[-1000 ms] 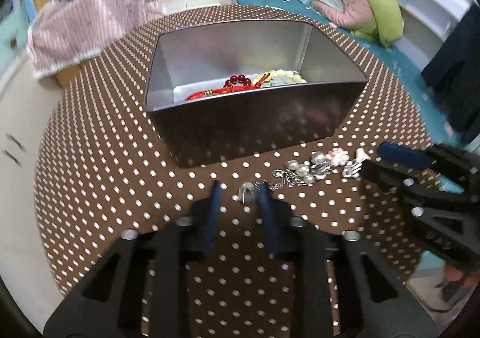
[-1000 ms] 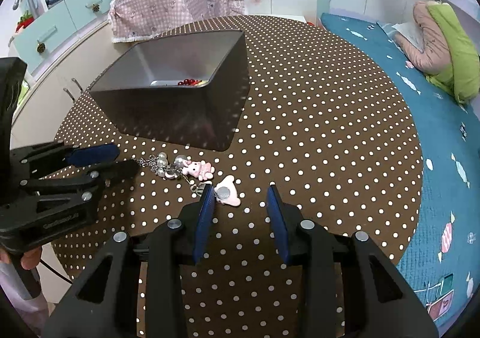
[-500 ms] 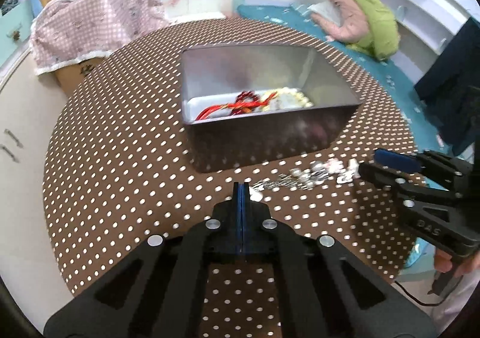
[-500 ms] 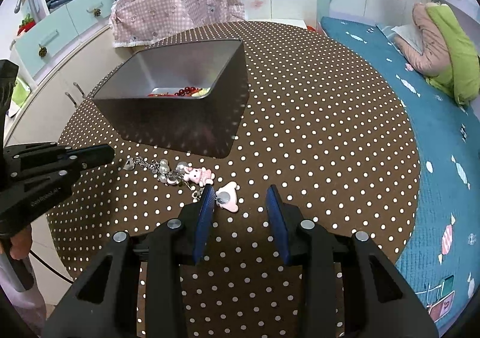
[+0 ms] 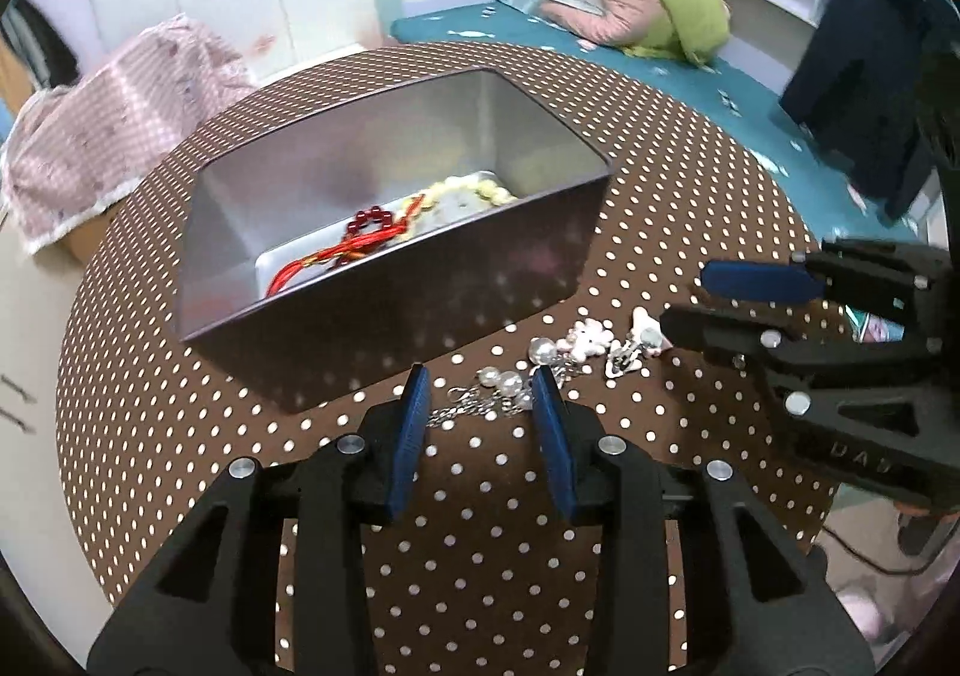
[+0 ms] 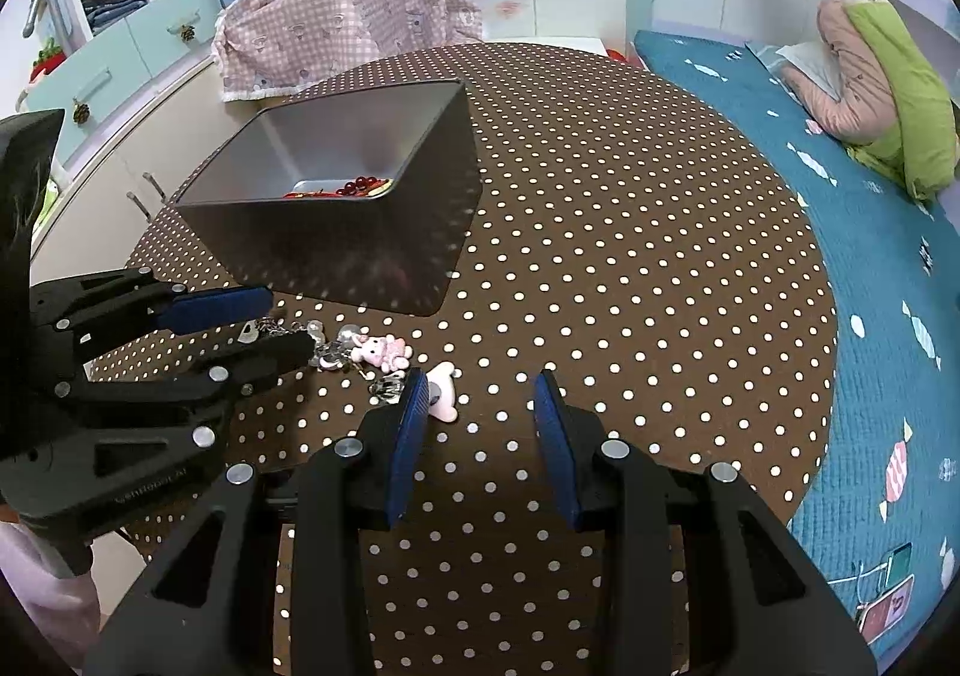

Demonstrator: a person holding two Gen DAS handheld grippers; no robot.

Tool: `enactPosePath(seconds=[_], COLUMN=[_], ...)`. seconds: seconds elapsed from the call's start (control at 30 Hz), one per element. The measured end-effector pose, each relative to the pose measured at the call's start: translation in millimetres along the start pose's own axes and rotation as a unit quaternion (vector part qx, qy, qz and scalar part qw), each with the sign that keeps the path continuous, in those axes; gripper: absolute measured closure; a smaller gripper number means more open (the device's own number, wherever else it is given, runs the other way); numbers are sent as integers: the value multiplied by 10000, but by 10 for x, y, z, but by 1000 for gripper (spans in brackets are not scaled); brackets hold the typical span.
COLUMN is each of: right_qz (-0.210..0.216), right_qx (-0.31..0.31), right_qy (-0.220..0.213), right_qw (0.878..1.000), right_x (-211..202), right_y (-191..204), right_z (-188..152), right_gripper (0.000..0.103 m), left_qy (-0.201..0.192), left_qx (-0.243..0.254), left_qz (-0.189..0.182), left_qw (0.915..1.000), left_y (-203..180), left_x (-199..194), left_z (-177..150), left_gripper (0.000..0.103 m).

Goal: Organize jewelry
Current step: 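Grasp the silver pearl chain with the left tool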

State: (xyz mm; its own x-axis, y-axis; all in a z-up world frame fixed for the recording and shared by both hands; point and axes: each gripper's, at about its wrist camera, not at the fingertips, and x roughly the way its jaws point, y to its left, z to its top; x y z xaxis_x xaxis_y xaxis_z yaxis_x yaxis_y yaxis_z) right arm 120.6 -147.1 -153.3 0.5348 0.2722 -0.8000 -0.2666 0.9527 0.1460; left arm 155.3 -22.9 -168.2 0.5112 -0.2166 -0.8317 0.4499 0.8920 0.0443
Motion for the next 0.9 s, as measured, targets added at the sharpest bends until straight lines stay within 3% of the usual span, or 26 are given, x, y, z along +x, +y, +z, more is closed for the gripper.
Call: enactPosePath(seconds=[0.17,0.5,0.77,0.9], right_qz=[-10,151,687,812], right_qx=[77,-3,-456,-675], right_qy=[-20,-115,-171,-108], right_qw=[10000,9998,9964,9944], right_x=[-7,-69,-70,14], right_y=[-70,-72,224,398], right_z=[10,16,43,70], right_gripper=[68,68,69,74], left_qy=[223,225,29,-31], left_qx=[63,-369,-813,-975], left_qz=[-161,-221,-305,-327], left_qw=[9996,9988,9962,9947], left_y=[28,211,360,402], left_x=[120,46,-144,-232], left_z=[23,-54,-127,-205], left_gripper=[95,95,95,95])
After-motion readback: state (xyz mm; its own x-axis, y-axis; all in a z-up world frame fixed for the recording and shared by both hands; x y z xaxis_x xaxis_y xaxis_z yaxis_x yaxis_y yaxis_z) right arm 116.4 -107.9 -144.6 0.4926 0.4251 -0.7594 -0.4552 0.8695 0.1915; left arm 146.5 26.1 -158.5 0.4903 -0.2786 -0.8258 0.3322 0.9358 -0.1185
